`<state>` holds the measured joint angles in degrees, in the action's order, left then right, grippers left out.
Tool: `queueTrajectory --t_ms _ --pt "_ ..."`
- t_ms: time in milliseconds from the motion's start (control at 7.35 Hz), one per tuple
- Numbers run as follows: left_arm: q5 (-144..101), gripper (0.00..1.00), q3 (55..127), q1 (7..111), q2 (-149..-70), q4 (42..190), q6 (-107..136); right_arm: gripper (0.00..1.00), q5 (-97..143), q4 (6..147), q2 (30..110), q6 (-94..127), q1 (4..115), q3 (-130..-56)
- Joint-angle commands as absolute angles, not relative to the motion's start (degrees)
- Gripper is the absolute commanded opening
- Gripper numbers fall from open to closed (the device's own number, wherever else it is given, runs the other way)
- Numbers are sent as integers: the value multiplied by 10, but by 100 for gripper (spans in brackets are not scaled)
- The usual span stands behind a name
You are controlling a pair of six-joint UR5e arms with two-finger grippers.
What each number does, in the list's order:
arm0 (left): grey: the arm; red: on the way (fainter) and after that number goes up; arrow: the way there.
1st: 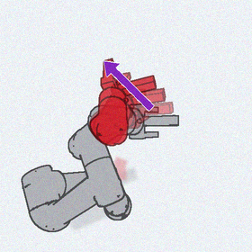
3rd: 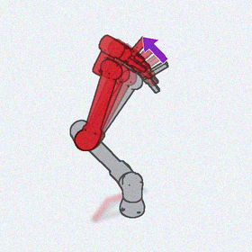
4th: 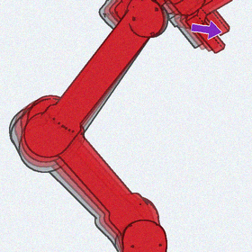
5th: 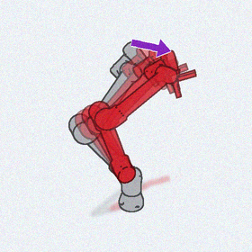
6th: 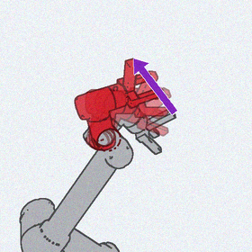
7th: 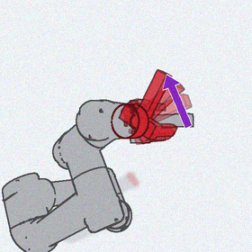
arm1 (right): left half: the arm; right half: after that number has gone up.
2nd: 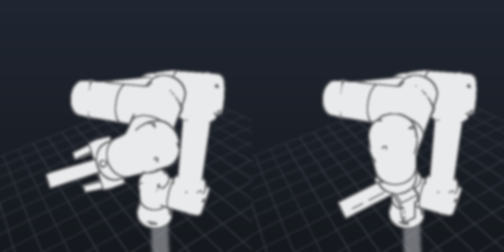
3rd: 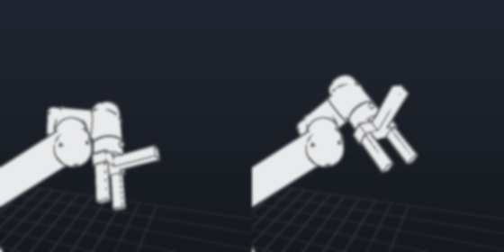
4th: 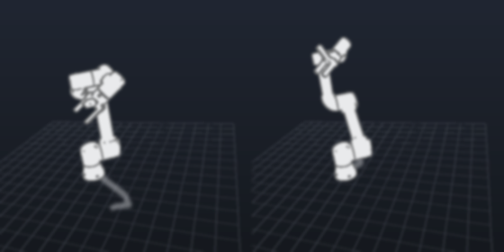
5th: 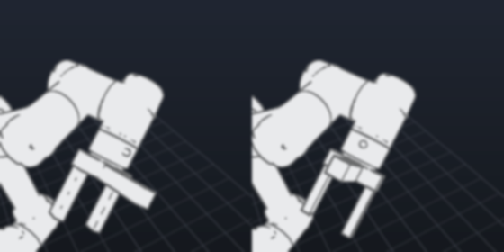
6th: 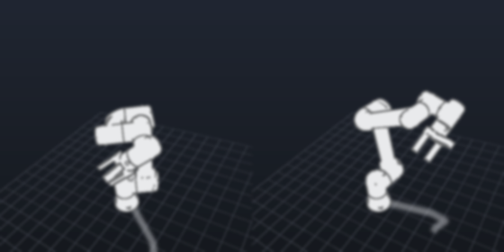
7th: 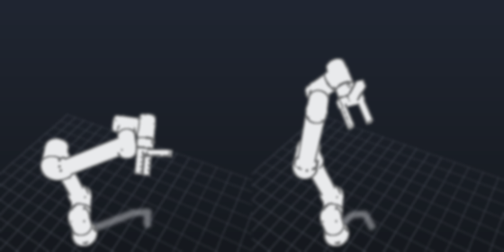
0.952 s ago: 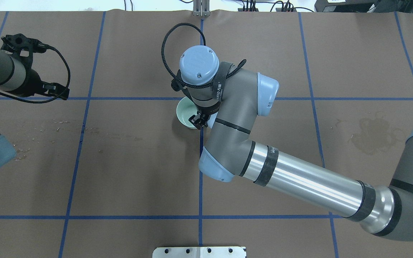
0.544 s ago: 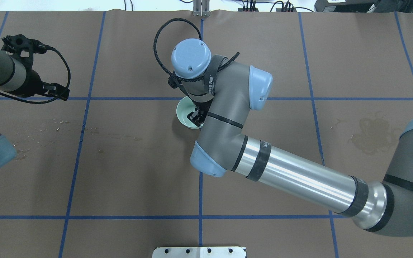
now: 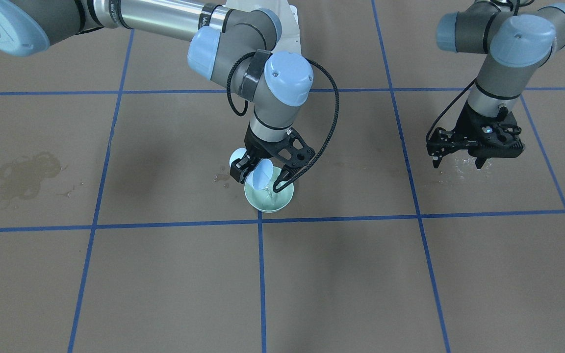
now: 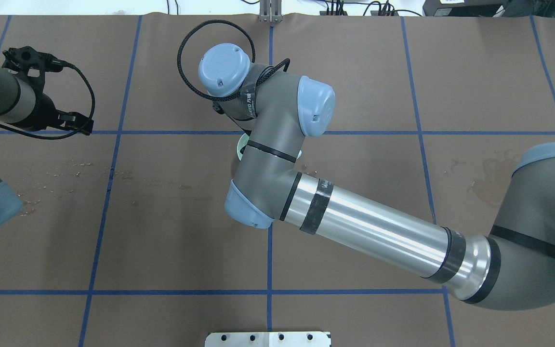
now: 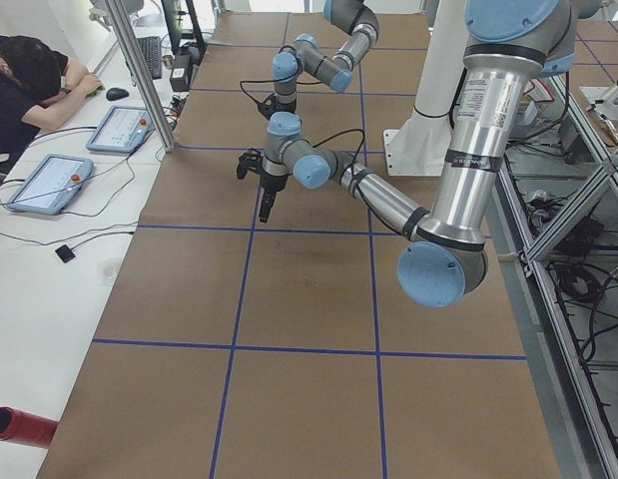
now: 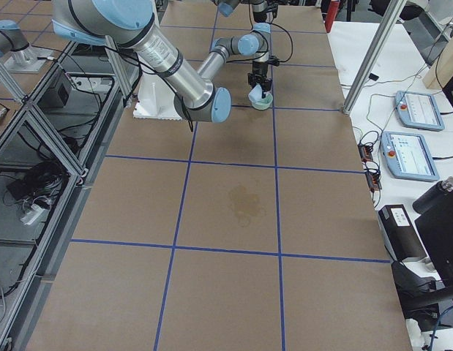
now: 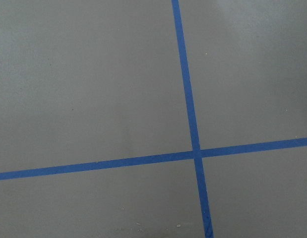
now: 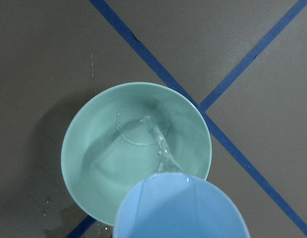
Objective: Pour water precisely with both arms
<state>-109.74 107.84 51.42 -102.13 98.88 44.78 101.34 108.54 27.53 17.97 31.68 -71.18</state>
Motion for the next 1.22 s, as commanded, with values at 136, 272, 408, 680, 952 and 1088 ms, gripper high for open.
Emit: queueTrajectory --t_ms 136,272,408,680,952,1088 --pt "-1098 100 1078 515 -1021 989 447 0 1001 1113 263 179 309 -693" --pt "-1098 100 1078 516 -1020 988 446 0 1002 1126 257 179 309 -693" --pt "-1104 100 1077 516 -1020 987 446 0 988 1145 243 178 302 -688" --pt "-1133 100 1077 519 -1020 986 446 0 955 1147 237 170 289 -682" --pt "-1133 100 1077 519 -1020 986 446 0 953 1147 239 167 286 -682" --pt "-1134 100 1077 519 -1020 986 447 0 953 1145 242 167 284 -685"
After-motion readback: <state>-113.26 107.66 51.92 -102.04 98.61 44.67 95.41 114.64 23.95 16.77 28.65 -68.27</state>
